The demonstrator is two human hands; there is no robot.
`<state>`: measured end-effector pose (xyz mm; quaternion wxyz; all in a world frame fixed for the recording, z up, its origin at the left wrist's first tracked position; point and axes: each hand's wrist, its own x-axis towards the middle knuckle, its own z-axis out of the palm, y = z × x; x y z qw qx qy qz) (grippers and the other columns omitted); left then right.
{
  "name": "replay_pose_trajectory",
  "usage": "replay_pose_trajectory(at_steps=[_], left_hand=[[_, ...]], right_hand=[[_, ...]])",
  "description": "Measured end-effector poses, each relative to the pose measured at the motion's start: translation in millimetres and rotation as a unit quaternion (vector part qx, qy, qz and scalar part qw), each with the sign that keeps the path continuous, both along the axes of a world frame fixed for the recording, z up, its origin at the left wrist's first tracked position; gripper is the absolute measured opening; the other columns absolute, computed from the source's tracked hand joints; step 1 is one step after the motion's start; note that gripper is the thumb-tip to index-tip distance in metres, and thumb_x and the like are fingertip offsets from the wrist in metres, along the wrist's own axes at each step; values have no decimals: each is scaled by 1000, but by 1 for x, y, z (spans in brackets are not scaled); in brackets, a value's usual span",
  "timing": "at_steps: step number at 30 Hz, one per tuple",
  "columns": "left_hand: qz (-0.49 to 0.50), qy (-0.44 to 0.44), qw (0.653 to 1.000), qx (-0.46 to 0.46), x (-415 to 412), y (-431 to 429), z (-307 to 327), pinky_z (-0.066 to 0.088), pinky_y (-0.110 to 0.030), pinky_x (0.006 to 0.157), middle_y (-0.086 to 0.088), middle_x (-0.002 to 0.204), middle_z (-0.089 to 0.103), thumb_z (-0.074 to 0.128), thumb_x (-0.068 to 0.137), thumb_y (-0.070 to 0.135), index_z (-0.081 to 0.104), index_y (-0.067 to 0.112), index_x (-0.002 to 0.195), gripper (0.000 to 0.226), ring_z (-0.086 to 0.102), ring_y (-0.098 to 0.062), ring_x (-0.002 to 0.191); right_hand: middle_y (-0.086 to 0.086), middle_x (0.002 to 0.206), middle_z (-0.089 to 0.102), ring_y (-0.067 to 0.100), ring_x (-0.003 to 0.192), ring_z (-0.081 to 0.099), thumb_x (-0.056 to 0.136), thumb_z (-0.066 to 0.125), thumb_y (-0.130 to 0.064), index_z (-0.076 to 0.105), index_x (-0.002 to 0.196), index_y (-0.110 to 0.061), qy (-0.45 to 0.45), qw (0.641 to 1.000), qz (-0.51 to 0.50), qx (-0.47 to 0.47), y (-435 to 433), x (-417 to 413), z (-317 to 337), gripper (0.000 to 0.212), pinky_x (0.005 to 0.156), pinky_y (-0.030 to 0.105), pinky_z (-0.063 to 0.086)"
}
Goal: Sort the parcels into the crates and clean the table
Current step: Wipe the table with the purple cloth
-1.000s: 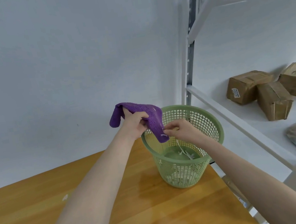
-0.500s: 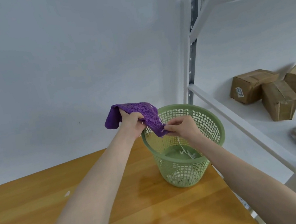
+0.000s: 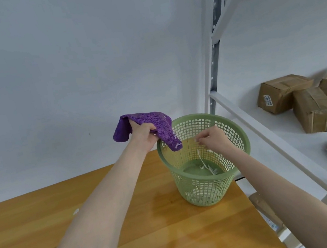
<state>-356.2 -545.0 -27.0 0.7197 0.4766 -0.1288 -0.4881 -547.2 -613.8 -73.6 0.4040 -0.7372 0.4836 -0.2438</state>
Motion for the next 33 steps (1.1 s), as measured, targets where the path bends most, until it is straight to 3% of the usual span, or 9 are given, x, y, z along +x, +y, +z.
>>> replay_pose_trajectory(at_steps=[4,6,8,11,13,18,25,28,33], left_hand=[[-6,2,1000,0,-1,0,0,53,-32,57,-14,113,44,28,77,-28,11,36,145,94,52,-20,76],[-8,2,1000,3,-2,1,1,52,-31,54,-12,109,45,27,79,-27,10,38,145,95,52,-20,75],[-11,-6,1000,11,-3,1,0,51,-33,58,-12,106,46,29,80,-26,8,39,146,95,52,-19,75],[-17,-19,999,21,-3,0,-3,51,-39,67,-13,101,49,37,81,-23,7,37,144,92,53,-20,73],[-19,-17,999,19,-4,-1,-5,51,-46,78,-16,102,51,40,80,-22,8,34,142,90,55,-23,76],[-18,18,1000,0,-9,0,-9,55,-34,56,-14,93,52,40,80,-22,5,28,144,88,55,-22,70],[-9,54,998,-10,-5,-5,-17,56,-40,61,-14,89,52,39,79,-23,3,26,147,91,56,-26,74],[-36,43,998,13,-6,-5,-19,54,-56,64,-19,101,54,36,79,-21,3,24,146,87,59,-32,84],[-40,69,997,7,-3,-2,-25,53,-54,65,-29,131,47,35,76,-21,8,17,147,85,58,-39,99]], right_hand=[[2,77,70,9,52,52,84,70,-19,72,78,-7,152,985,-7,-76,2,-3,1,13,53,25,51],[1,56,56,14,48,47,81,72,-37,59,60,-9,186,978,-36,-89,2,-2,2,37,51,28,48],[2,56,51,14,48,43,87,64,-42,60,62,-7,138,985,-31,-101,4,2,3,43,50,23,41],[-5,83,66,6,73,59,88,66,-26,74,95,-10,5,996,40,-79,15,11,15,19,68,13,45],[-5,88,70,4,79,64,83,72,-20,74,98,-12,-40,994,83,-59,22,19,20,17,74,14,49],[5,78,73,6,68,64,77,74,-7,76,85,-6,-44,995,51,-76,28,38,13,8,67,15,50],[-1,73,69,1,64,60,74,78,-14,74,82,-7,-47,996,19,-75,30,45,7,11,60,9,46],[3,76,70,6,62,62,77,77,-14,73,85,-5,-61,995,-16,-74,29,47,4,12,58,11,47],[6,78,72,9,65,62,78,76,-11,76,87,-5,-65,996,-5,-67,29,45,5,11,59,8,44]])
